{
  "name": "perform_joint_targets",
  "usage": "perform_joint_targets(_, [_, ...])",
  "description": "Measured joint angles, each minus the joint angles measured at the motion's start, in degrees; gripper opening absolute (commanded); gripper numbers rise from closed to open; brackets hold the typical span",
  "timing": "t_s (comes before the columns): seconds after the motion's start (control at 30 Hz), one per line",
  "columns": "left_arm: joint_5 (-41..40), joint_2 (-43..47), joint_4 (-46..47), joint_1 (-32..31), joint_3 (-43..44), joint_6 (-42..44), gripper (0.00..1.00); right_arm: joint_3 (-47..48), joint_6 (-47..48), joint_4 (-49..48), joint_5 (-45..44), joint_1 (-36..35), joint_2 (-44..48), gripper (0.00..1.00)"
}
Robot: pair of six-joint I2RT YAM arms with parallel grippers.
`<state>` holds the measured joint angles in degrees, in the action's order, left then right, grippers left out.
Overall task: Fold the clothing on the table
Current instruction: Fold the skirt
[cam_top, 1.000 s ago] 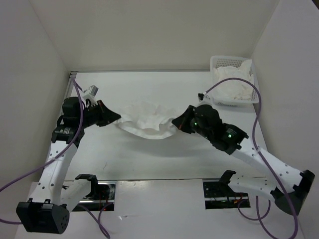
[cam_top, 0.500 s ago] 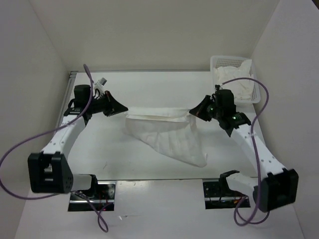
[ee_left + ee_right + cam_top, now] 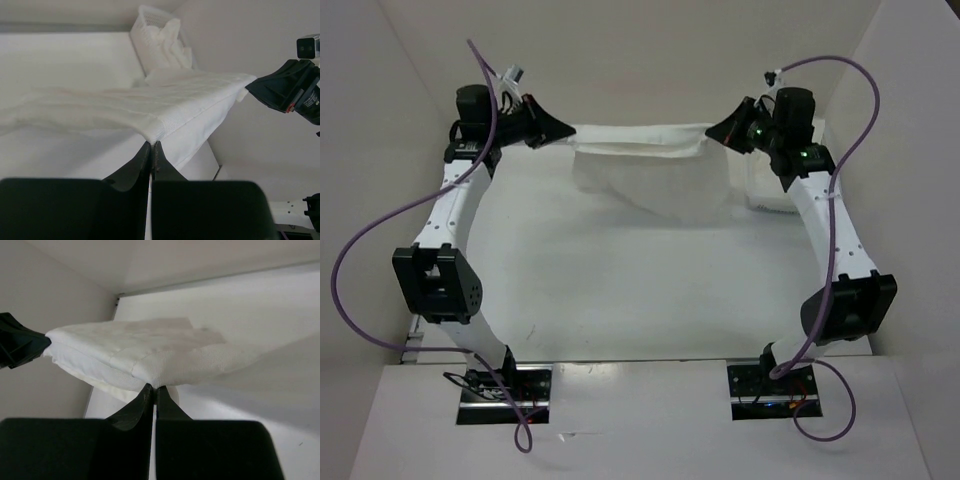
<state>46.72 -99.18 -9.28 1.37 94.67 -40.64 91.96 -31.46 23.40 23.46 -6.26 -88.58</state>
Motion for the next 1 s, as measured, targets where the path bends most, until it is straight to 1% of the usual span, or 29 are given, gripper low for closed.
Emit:
perform_joint_targets(0.1, [1.07,0.50,0.31,0.52,5.84,0.24,0.00,5.07,1.40,0.09,1.27,0.15,0.17,0.00])
perform_joint_targets(0.17, [1.46,2.73,0.83,0.87,4.39,0.44,0.00,4.98,2.08,-0.26,2.34,0.15,1.05,0.00])
perform_joint_targets(0.2, [1.57,4.46,1.11,0.98,2.01,0.61,0.00,3.87,2.23,-0.26,2.73,0.15,1.70,0.00])
perform_joint_targets(0.27, [1.55,8.33,2.16,1.05,-4.96,1.29,0.00,-1.09,2.47,-0.61,3.45,0.15,3.67,0.00])
perform_joint_targets(0.33, [1.51,12.68,3.23,1.20,-14.73,1.51,0.00,-8.63,2.38,-0.70,4.61,0.15,5.90,0.00])
perform_joint_targets(0.47, [1.18,17.35,3.48,1.31,-33.27,1.55,0.00,-24.57,1.27,0.26,7.10,0.11,9.16,0.00])
perform_joint_targets(0.57, [0.17,20.17,1.75,0.79,-44.76,1.49,0.00,-36.00,-0.31,2.99,7.41,-0.94,13.42,0.00])
perform_joint_targets(0.63, [-0.63,23.80,-0.66,0.39,-49.96,1.38,0.00,-41.88,-1.90,5.57,7.32,-2.01,18.75,0.00])
perform_joint_targets(0.7, [-1.11,29.86,-3.76,0.24,-53.37,1.42,0.00,-46.14,-4.26,8.90,7.45,-3.30,26.69,0.00])
perform_joint_targets(0.77, [-1.51,36.87,-7.39,0.24,-54.62,1.92,0.00,-48.41,-7.10,11.67,7.37,-4.85,34.56,0.00])
perform_joint_targets(0.83, [-1.55,42.14,-10.08,0.26,-54.73,3.13,0.00,-49.42,-10.45,14.05,6.71,-7.91,42.07,0.00])
perform_joint_targets(0.9, [-1.22,45.81,-12.04,0.37,-55.56,3.69,0.00,-51.76,-15.85,15.89,5.62,-11.39,49.55,0.00])
perform_joint_targets(1.0, [-0.48,48.70,-16.04,0.35,-57.64,4.15,0.00,-55.30,-23.98,20.57,4.81,-15.50,60.50,0.00])
